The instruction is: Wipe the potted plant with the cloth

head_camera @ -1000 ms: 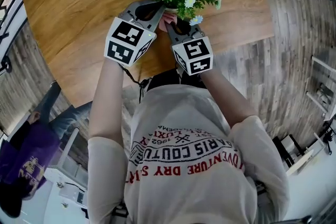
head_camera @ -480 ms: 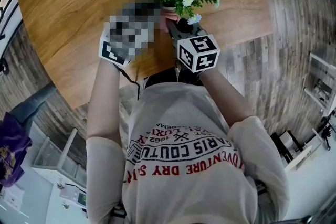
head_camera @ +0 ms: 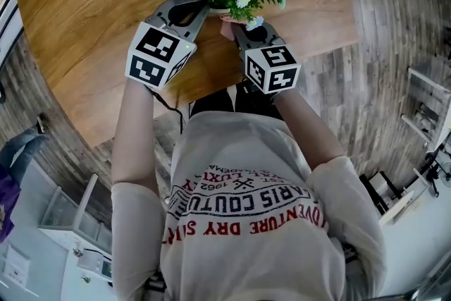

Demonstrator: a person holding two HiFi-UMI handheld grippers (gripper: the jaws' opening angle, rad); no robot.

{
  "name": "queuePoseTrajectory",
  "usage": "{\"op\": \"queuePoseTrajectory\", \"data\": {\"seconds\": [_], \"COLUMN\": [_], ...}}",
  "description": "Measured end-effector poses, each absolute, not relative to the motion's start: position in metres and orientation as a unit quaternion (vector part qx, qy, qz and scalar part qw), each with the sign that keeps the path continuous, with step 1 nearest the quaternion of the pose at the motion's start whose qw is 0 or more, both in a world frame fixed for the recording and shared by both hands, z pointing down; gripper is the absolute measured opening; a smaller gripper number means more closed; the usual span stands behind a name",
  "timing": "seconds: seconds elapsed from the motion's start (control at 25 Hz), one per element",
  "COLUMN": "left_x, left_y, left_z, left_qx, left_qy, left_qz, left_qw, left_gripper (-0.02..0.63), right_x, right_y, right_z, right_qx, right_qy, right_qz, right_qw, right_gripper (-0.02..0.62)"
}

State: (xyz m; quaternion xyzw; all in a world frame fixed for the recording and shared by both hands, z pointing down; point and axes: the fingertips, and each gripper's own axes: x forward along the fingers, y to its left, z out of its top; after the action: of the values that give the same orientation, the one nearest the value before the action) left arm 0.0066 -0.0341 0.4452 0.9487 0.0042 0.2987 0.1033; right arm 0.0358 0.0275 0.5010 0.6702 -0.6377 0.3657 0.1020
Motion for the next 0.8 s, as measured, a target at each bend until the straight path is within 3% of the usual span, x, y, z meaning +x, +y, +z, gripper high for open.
{"op": "queuePoseTrajectory", "data": {"seconds": [0.8], "left_x": [0.007], "left_y": [-0.035], "left_z": [0.446], "left_qx": [0.941], "left_qy": [-0.024], "left_qz": [0.315], "left_qw": [0.123], "left_gripper": [0.014], "right_x": [0.1], "right_y": [0.023], "right_z": [0.506], "right_qx": [0.605], "right_qy": [-0.696], "right_qz": [0.334], "right_qw": [0.197], "right_gripper": [0.043]}}
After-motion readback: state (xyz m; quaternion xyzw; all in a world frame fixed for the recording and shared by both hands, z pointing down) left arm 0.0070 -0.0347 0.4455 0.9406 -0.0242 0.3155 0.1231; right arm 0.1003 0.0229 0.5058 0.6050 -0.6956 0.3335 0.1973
